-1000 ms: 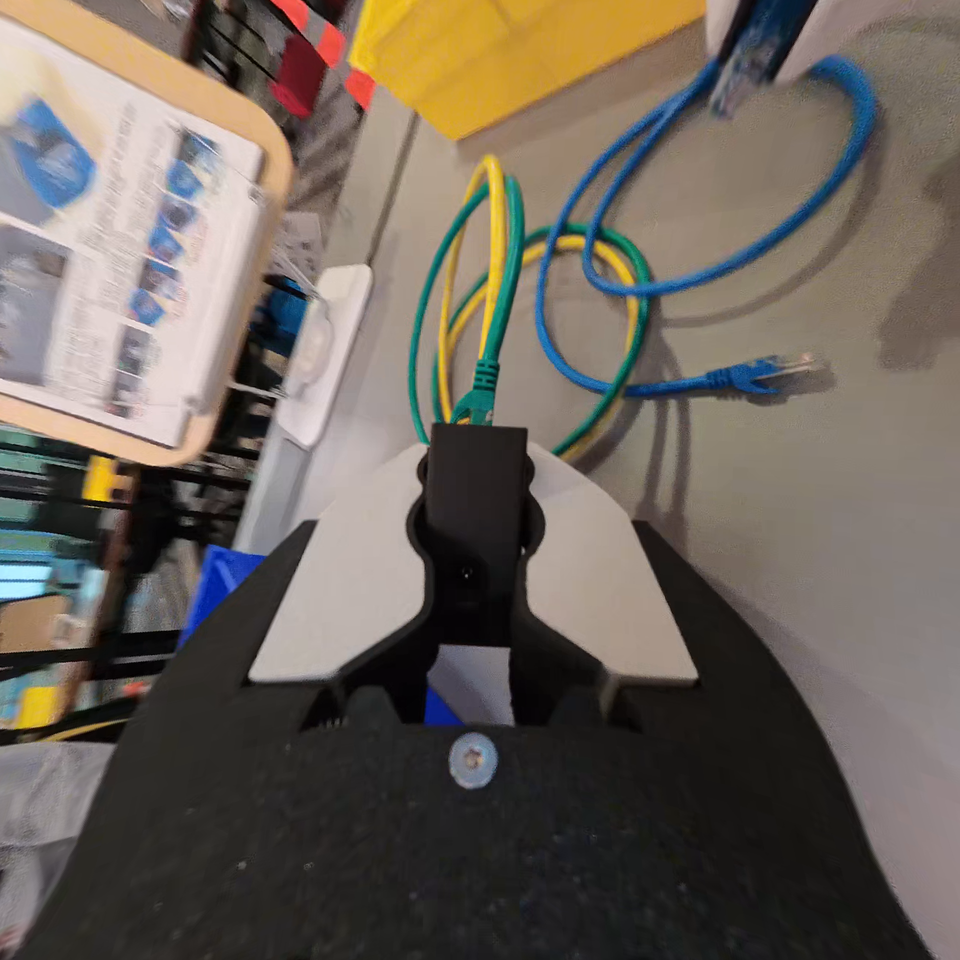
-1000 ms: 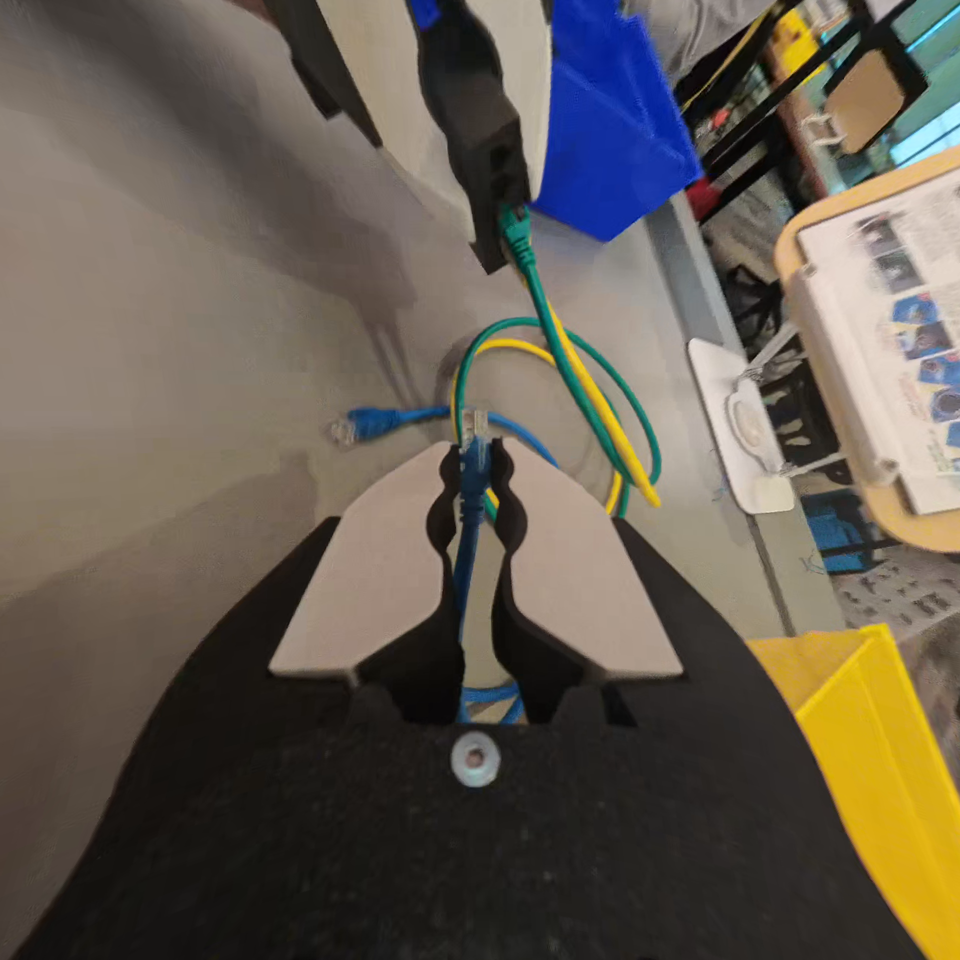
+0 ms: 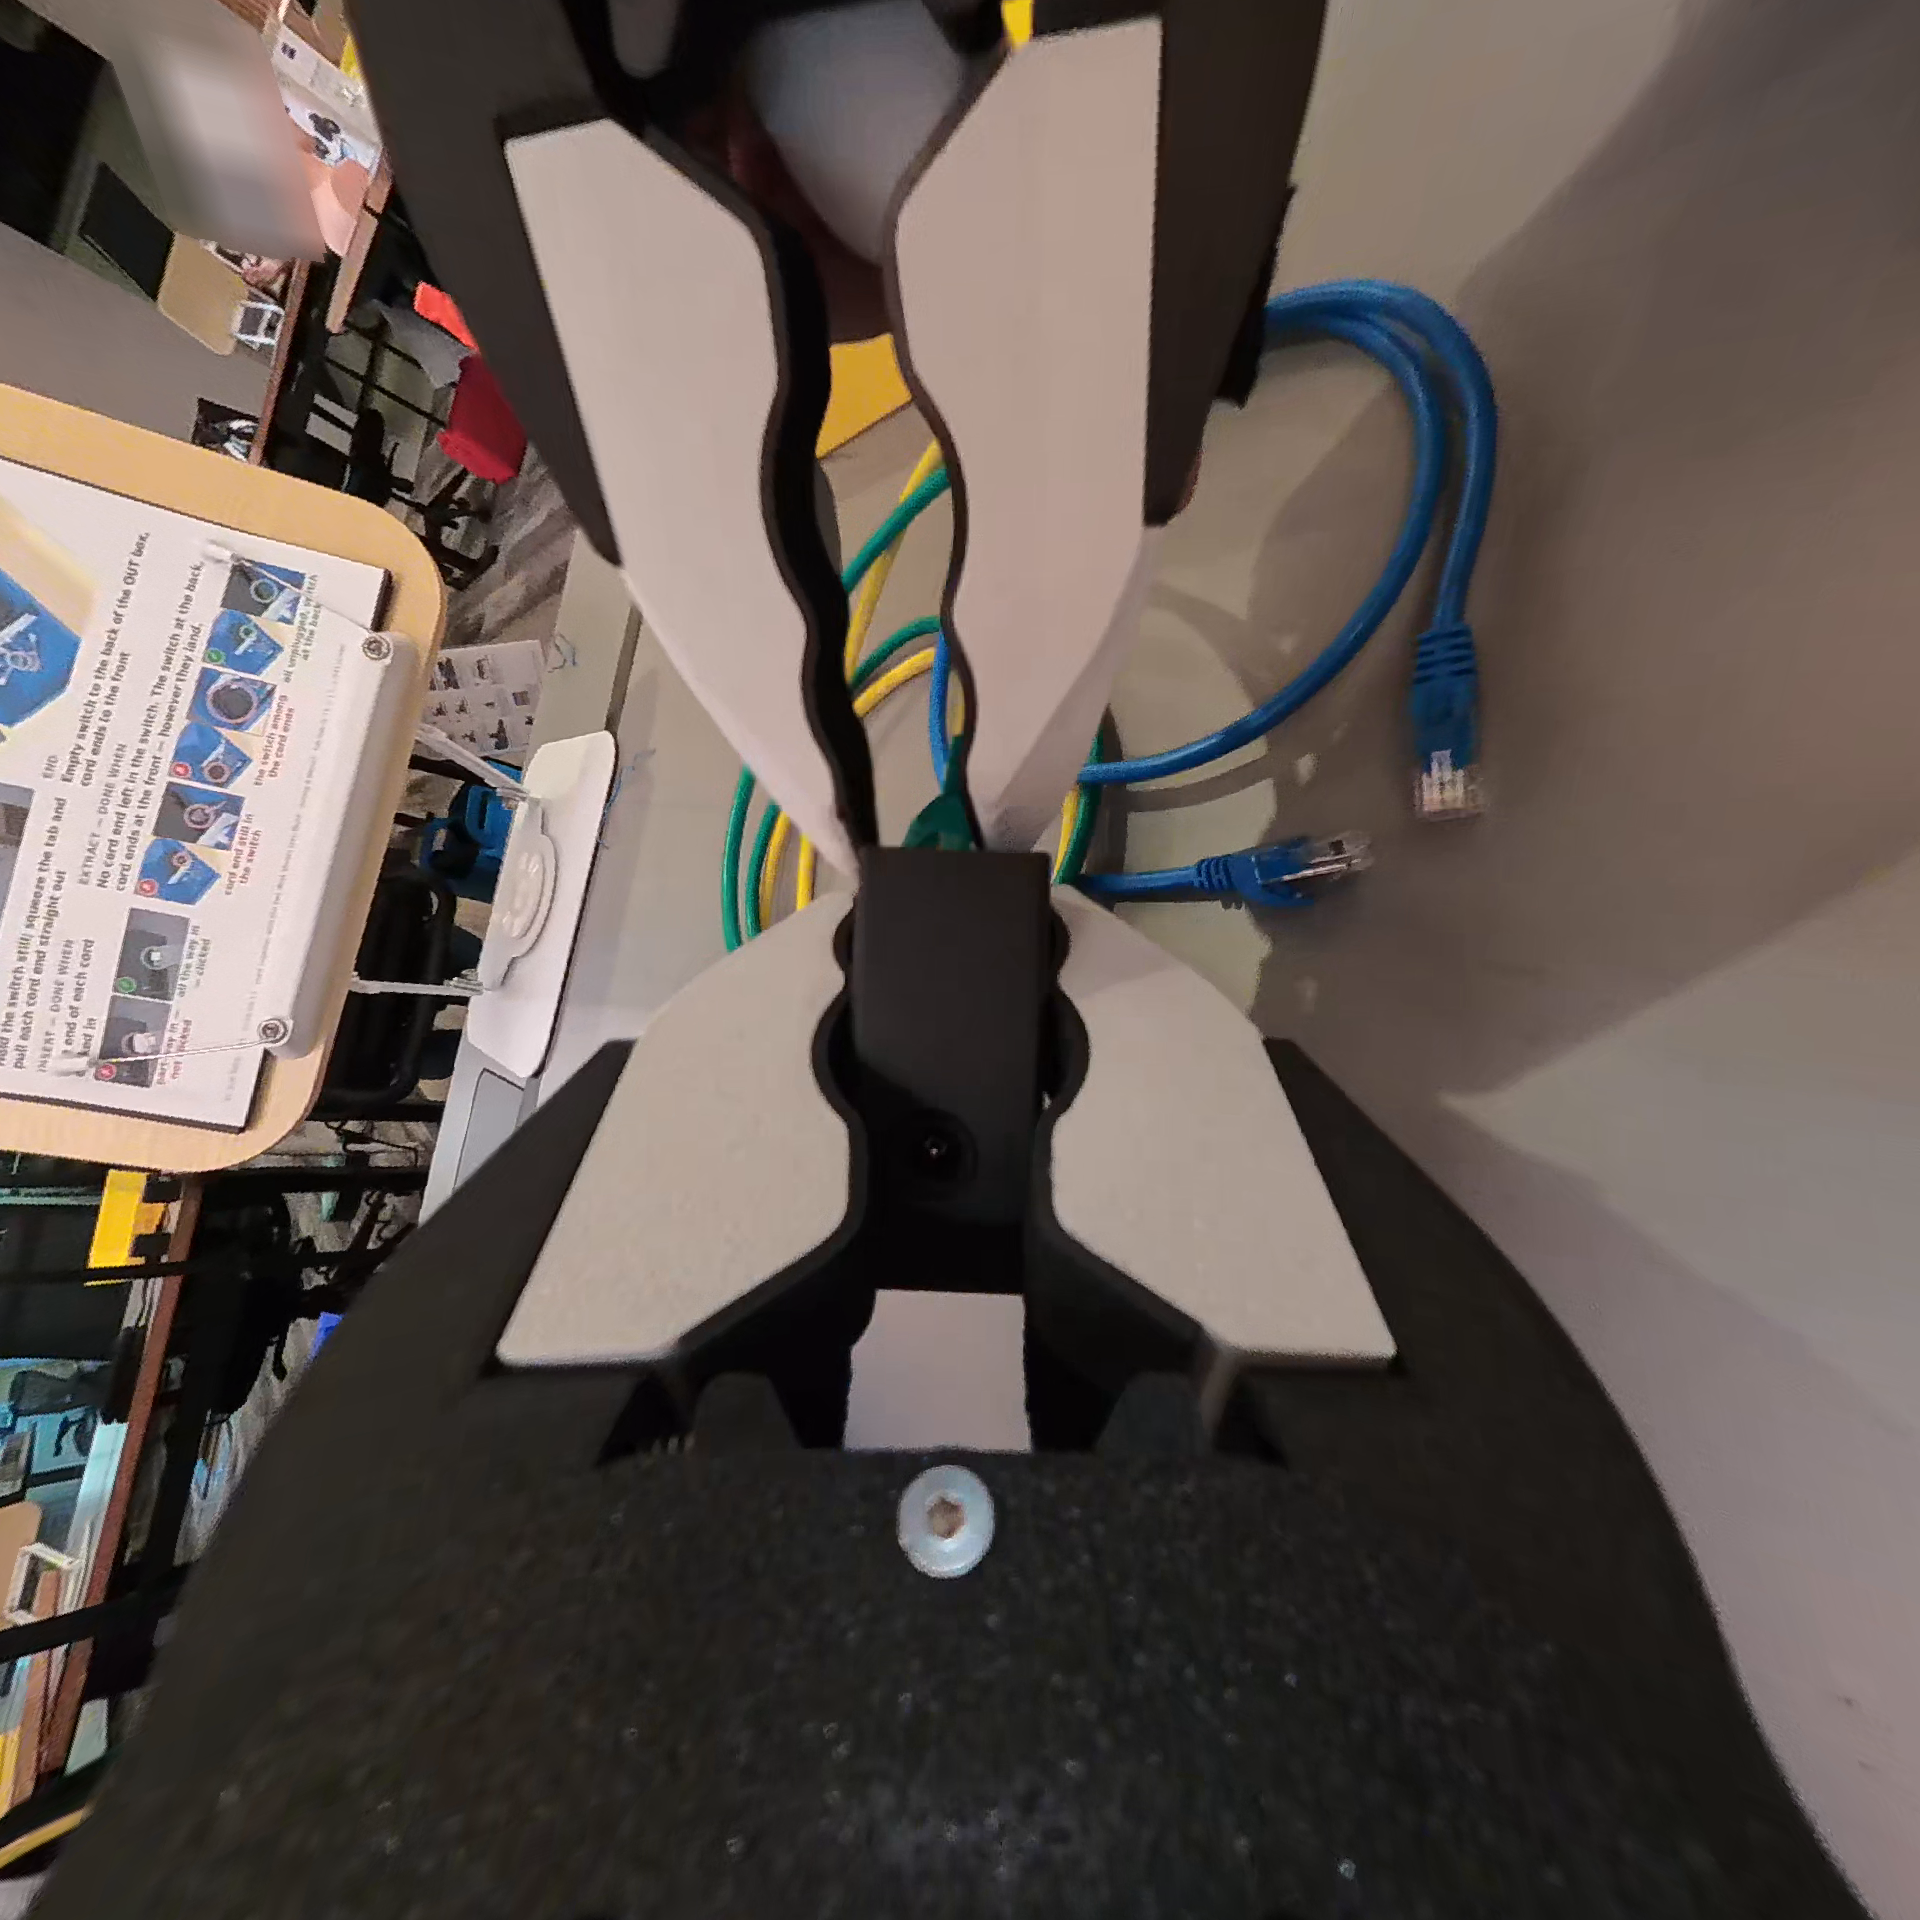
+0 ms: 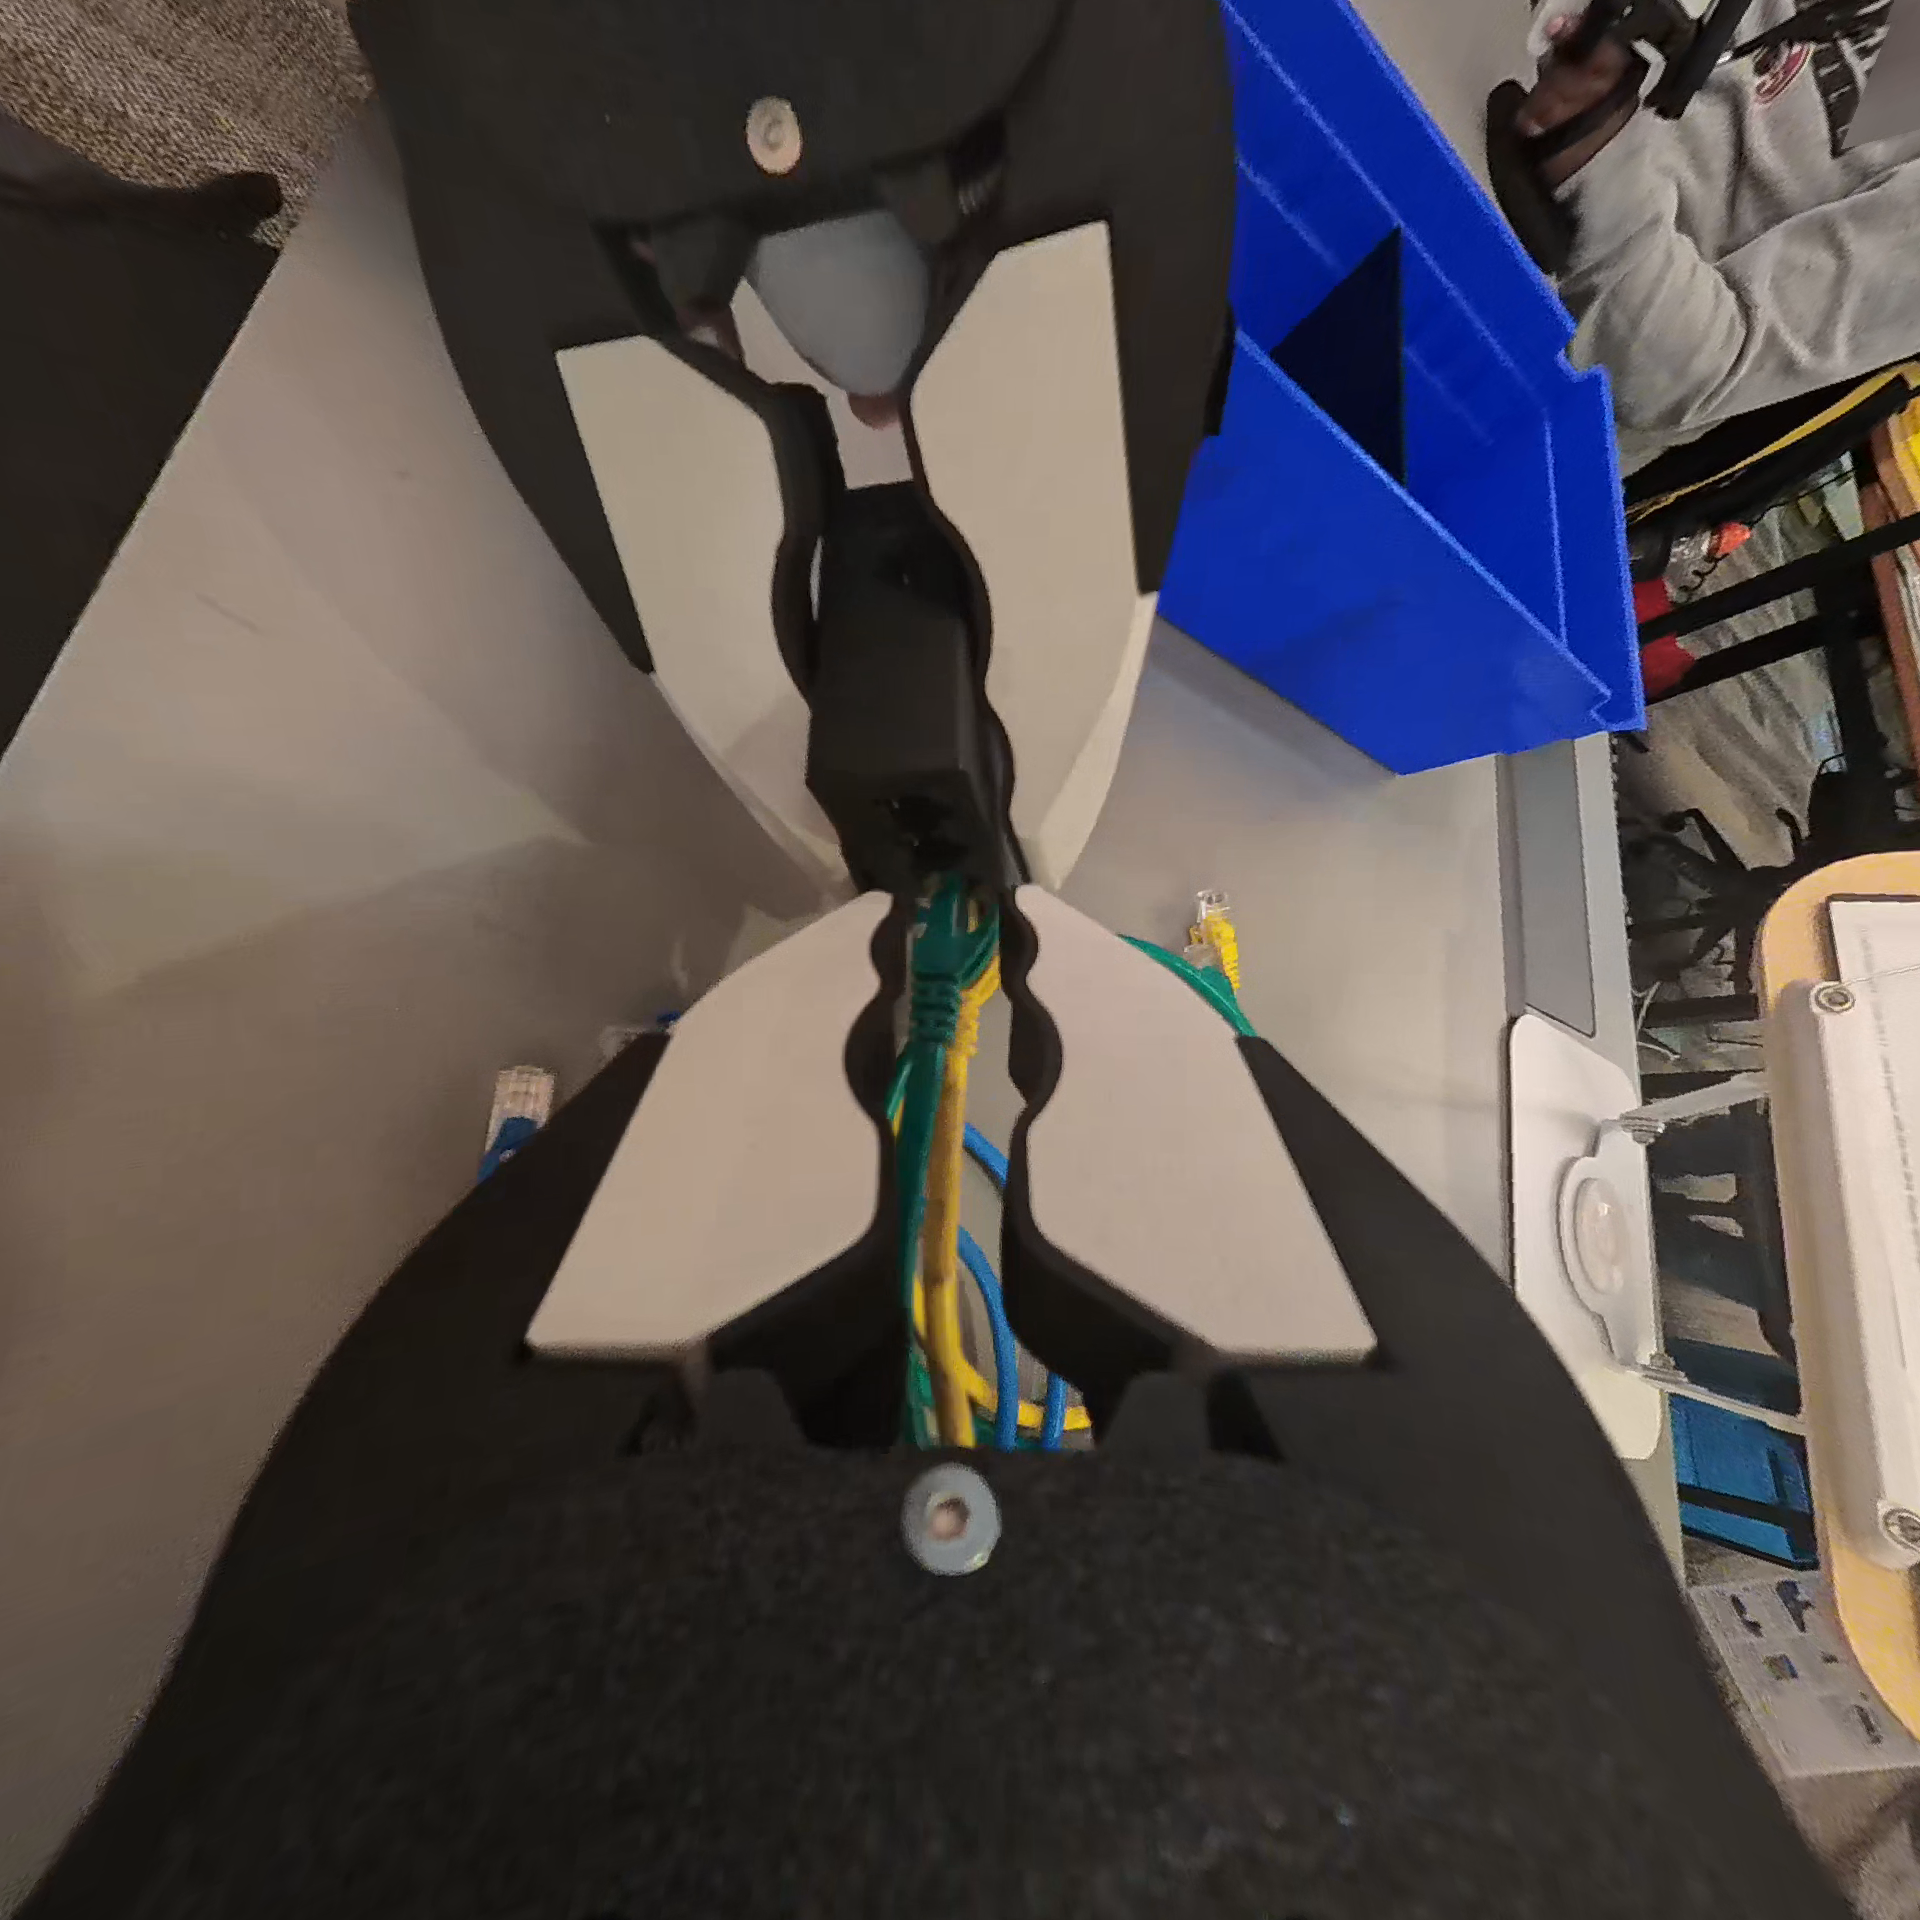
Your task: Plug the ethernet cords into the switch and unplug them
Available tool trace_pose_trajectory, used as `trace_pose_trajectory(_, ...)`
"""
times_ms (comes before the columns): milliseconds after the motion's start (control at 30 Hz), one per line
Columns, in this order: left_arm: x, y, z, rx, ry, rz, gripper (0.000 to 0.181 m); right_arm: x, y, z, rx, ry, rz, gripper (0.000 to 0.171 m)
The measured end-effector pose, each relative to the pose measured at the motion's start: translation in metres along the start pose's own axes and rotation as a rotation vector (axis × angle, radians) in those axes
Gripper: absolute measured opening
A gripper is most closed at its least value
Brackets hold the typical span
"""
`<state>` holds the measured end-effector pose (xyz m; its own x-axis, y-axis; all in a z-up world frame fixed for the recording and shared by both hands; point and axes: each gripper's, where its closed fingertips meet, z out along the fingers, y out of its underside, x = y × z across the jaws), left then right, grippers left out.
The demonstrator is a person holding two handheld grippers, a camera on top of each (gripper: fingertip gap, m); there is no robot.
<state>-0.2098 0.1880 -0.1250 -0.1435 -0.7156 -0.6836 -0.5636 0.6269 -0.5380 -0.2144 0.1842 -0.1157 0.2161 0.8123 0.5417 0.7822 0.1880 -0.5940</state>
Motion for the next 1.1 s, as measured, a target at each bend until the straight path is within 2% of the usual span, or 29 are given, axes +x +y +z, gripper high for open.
trace_pose_trajectory(200, 0.002, -0.002, 0.000, -0.005, 0.017, -0.002, 0.030, -0.003, 0.004, 0.004, -0.017, -0.001, -0.016, 0.017)
trace_pose_trajectory(367, -0.006, -0.003, -0.001, -0.041, -0.048, -0.005, 0.030, 0.002, 0.002, 0.002, -0.011, 0.028, 0.075, 0.018)
trace_pose_trajectory(533, -0.004, 0.001, 0.003, -0.082, -0.059, 0.003, 0.030, 0.004, 0.008, 0.006, -0.081, 0.136, -0.032, 0.014)
trace_pose_trajectory(900, -0.002, 0.001, 0.010, -0.047, -0.080, 0.045, 0.030, 0.003, 0.015, 0.004, -0.111, 0.122, 0.015, 0.012)
trace_pose_trajectory(1100, 0.000, 0.014, 0.016, -0.143, -0.082, 0.068, 0.030, 0.001, 0.020, 0.005, -0.209, 0.127, -0.050, 0.012)
